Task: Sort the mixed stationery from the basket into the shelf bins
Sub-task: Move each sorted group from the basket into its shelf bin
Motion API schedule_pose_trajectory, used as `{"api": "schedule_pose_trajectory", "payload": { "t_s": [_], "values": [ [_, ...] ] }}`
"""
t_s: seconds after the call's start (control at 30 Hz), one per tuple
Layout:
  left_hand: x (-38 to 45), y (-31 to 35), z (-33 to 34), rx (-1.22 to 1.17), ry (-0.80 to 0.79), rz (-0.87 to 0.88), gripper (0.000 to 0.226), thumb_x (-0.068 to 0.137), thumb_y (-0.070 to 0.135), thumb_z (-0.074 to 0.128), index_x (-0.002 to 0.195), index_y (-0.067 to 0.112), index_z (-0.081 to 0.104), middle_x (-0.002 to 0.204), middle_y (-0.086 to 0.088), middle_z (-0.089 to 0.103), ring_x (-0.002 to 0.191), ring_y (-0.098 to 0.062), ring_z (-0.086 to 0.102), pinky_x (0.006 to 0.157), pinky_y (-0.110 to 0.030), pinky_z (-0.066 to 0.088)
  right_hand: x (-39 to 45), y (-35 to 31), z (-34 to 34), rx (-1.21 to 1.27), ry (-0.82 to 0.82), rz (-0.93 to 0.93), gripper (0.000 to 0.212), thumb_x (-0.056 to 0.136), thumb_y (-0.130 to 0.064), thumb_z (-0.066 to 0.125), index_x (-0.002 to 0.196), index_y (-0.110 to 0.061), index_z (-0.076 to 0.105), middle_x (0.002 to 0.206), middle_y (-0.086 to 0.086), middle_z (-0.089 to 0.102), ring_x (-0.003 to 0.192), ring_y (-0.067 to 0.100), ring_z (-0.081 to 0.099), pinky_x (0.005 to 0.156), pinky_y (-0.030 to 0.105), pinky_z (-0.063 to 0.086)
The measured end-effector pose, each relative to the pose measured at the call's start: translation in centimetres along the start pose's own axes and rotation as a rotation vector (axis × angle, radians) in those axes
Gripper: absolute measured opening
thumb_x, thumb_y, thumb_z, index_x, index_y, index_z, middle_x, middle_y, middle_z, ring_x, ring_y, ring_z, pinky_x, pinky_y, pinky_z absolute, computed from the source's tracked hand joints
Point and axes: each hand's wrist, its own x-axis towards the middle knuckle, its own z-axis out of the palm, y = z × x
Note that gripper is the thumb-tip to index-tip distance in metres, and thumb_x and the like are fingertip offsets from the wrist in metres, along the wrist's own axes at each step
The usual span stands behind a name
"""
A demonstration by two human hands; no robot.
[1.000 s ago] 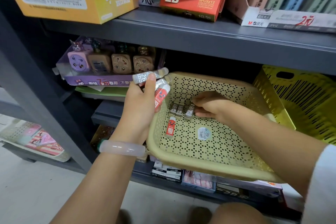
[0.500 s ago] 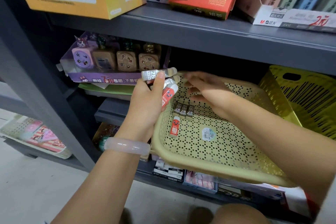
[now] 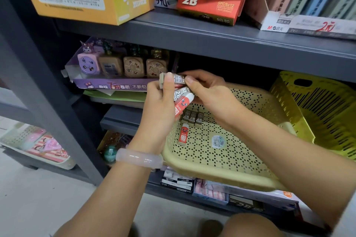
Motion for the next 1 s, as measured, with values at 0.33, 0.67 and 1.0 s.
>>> {"api": "schedule_pose_trajectory", "payload": {
  "t_s": [0.33,0.67,1.0],
  "values": [
    [0.3,-0.1,-0.5,0.058,-0.052,0.080,0.028,0.089,0.048,0.049,0.104,0.026,0.039,0.097,-0.004,0.062,0.086,-0.023,0.060,0.072,-0.041,0.046,-0.1,-0.1,-0.1,-0.084,-0.020,-0.004,0.016,0.096,-0.015,0.047,0.085,-0.017,0.058,0.065,-0.011,0.063,0.061,0.000,0.061,0.060,0.015,0.050],
    [0.2,0.2,-1.1,0.167,-0.107,0.173,0.011,0.092,0.041,0.047,0.091,0.032,0.041,0.073,0.013,0.063,0.077,-0.012,0.062,0.081,-0.047,0.051,-0.3,0.3,-0.5,-0.012,0.021,0.015,0.020,0.096,-0.016,0.044,0.079,-0.022,0.053,0.081,-0.001,0.063,0.069,0.007,0.065,0.067,0.022,0.055],
    [-0.1,0.2,-1.0,0.195,-0.073,0.199,0.011,0.095,0.039,0.040,0.089,0.030,0.042,0.069,0.009,0.065,0.074,-0.017,0.062,0.077,-0.049,0.050,-0.7,0.0,-0.6,-0.027,0.001,-0.015,0.022,0.098,-0.014,0.041,0.078,-0.018,0.051,0.077,-0.001,0.061,0.062,-0.002,0.063,0.059,0.014,0.051]
  ]
}}
